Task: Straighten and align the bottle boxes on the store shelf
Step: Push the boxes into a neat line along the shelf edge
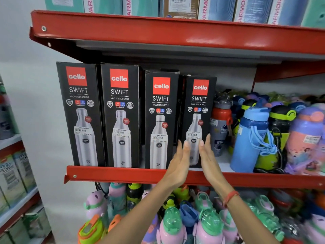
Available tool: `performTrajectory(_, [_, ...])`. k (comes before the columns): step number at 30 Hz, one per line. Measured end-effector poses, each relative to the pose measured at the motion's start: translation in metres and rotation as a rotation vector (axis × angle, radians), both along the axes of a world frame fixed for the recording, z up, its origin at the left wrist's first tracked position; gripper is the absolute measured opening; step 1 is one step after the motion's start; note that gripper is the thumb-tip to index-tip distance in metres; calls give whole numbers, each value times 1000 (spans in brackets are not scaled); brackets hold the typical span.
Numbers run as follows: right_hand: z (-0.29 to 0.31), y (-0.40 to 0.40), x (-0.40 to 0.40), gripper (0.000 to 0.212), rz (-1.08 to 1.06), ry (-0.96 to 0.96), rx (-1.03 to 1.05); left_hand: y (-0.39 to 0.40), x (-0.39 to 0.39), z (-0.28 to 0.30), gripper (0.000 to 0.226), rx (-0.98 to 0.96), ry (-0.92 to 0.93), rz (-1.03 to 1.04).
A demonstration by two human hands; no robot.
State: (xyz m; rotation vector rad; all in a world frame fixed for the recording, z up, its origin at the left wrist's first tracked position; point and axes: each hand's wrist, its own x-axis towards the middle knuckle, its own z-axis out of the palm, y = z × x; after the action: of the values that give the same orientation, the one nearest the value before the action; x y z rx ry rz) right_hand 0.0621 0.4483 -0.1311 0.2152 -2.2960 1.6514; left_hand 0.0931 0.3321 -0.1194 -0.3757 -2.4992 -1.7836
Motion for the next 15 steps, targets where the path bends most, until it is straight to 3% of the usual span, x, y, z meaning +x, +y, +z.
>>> performTrajectory(9, [-7,6,42,68,35,1,77,-18,38,-6,76,30,22,-42])
performTrajectory(15, [3,2,45,72,14,-45,90,-27,41,6,76,-63,-4,-99])
